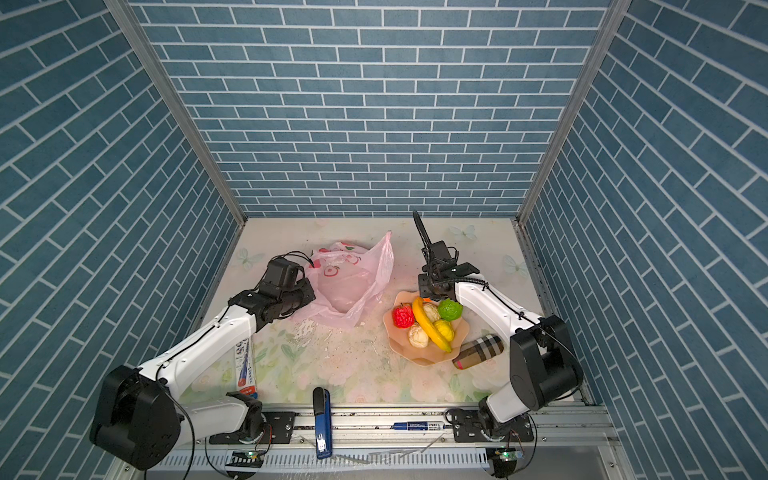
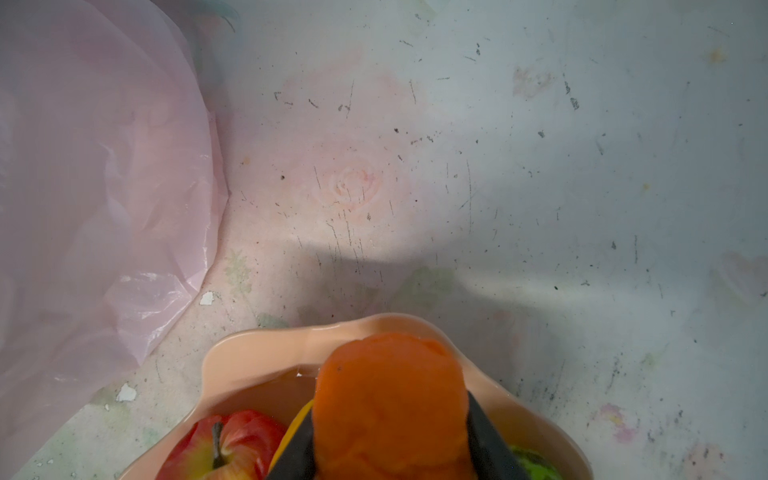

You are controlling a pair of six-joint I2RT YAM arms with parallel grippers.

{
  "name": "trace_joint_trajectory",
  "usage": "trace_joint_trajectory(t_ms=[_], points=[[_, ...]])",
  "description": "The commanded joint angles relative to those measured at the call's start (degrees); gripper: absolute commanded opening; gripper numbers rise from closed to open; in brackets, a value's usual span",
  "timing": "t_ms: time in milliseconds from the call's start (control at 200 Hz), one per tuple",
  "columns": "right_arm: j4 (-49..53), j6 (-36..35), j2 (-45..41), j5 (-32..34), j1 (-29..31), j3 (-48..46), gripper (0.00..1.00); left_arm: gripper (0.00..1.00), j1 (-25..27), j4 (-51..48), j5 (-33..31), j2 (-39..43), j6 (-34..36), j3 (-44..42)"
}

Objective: Take the fake fruits out of the plastic bag
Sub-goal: 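Lower the orange into the peach bowl and open the right gripper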

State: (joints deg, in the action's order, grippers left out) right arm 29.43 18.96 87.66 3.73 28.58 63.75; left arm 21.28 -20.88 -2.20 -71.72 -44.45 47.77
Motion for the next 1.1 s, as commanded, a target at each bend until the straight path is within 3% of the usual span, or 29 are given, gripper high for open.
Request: trace_joint_trajectory(t_ms=[0,595,1090], points=[[-1.02,-1.91,0.91,-0.91,-0.38,-1.68,0.38,0.0,-0.36,-1.44,-0.73,-0.57,0.74,1.52],[-1.37,-1.47,2.94,-1.14,-0.72,-2.31,0.43,0.0,-0.36,-1.7,-0.66,-0.81,0.85,1.54],[-1.35,-1.67,3.46,-0.04,-0.8,-2.39,0.53,0.0,-0.36,-1.62,-0.61,-0.79,0.91,1.63]])
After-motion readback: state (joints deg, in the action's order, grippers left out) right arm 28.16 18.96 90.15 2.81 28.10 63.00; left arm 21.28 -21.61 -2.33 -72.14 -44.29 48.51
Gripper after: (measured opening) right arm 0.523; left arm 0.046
